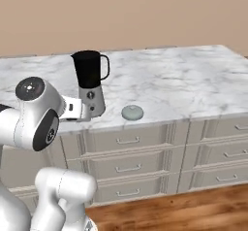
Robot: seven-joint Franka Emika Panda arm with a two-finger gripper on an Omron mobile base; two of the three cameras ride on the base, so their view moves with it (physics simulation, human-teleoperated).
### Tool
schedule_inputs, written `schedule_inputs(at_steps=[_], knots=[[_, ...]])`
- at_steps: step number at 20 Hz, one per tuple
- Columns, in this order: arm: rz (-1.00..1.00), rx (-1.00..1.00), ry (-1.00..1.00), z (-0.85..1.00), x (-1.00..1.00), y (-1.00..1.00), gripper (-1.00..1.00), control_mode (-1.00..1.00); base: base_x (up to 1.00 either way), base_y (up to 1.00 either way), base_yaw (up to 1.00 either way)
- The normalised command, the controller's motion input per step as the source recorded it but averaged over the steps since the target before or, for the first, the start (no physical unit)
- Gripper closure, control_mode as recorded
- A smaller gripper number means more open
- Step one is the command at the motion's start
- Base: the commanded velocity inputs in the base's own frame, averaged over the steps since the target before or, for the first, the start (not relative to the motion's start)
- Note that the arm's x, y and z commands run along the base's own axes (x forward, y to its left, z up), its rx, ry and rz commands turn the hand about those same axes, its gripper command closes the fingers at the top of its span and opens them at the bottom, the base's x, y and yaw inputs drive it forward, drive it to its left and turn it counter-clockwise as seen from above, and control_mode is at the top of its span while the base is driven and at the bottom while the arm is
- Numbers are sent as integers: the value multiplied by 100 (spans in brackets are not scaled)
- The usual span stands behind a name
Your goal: Grab the lemon and lemon wedge from the fridge, place them in the blender, close the lid, and turn on the blender to create a marinade.
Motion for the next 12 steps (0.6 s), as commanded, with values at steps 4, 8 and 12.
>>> schedule_inputs(at_steps=[4,8,12], knots=[[0,0,0,0,0,0,-100,100,-17,49,-62],[0,0,0,0,0,0,-100,100,0,67,-63],[0,0,0,0,0,0,-100,100,-10,62,-62]])
